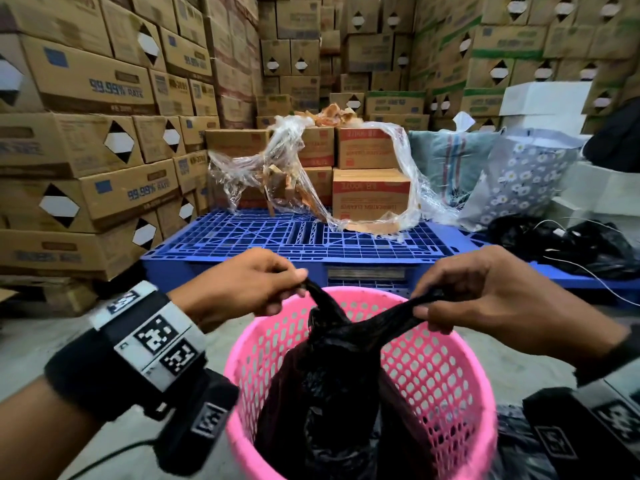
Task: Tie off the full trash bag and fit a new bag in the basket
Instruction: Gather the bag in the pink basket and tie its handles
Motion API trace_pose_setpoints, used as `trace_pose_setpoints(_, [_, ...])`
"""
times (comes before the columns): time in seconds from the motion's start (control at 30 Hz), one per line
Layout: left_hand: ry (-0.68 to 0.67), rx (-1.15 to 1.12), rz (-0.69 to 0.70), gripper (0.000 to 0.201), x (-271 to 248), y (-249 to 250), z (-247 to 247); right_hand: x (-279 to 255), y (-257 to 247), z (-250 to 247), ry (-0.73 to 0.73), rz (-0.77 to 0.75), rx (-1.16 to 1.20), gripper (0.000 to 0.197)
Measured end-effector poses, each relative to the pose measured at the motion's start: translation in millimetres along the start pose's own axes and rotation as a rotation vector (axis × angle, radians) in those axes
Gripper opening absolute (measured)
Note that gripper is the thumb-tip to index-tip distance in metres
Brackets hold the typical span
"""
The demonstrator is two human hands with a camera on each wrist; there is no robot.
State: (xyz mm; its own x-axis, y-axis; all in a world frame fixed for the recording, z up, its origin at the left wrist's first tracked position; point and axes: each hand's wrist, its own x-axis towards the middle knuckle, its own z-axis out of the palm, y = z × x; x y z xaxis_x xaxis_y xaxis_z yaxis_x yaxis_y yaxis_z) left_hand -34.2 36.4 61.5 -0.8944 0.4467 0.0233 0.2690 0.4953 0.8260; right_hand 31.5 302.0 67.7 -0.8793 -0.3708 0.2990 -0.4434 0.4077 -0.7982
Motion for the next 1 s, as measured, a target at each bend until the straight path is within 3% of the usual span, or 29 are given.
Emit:
trace_pose_setpoints(0.13, [-0.014, -0.209, 0.105, 0.027, 4, 23, 40, 16, -5, 12, 0.034, -0.018, 0.089, 0.007])
trace_pose_setpoints(0.3, [-0.041, -0.159, 0.254, 0.041, 6, 26, 65, 25, 0, 15, 0.177, -0.001, 0.156, 0.003])
trace_pose_setpoints(0.53, [0.042, -0.083, 0.364, 0.026, 5, 17, 62, 24, 8, 21, 0.169, 0.042, 0.148, 0.011])
trace_pose_setpoints(0.63, [0.009, -0.105, 0.346, 0.024, 5, 15, 52, 23, 9, 26, -0.124, 0.095, 0.090, 0.022])
trace_pose_setpoints(0.7, [-0.012, -0.069, 0.319, 0.028, 4, 13, 44, 22, 12, 30, -0.216, 0.069, -0.093, 0.013])
trace_pose_setpoints(0.8, [-0.023, -0.030, 0.185, 0.035, 5, 8, 38, 25, 22, 35, -0.085, 0.002, -0.363, 0.011])
trace_pose_setpoints(0.87, [-0.041, -0.079, 0.030, 0.039, 8, 2, 36, 26, 25, 39, 0.041, -0.141, -0.545, 0.010])
trace_pose_setpoints(1.0, [-0.115, -0.084, -0.087, 0.040, 11, -1, 35, 23, 26, 43, 0.029, -0.337, -0.734, 0.011])
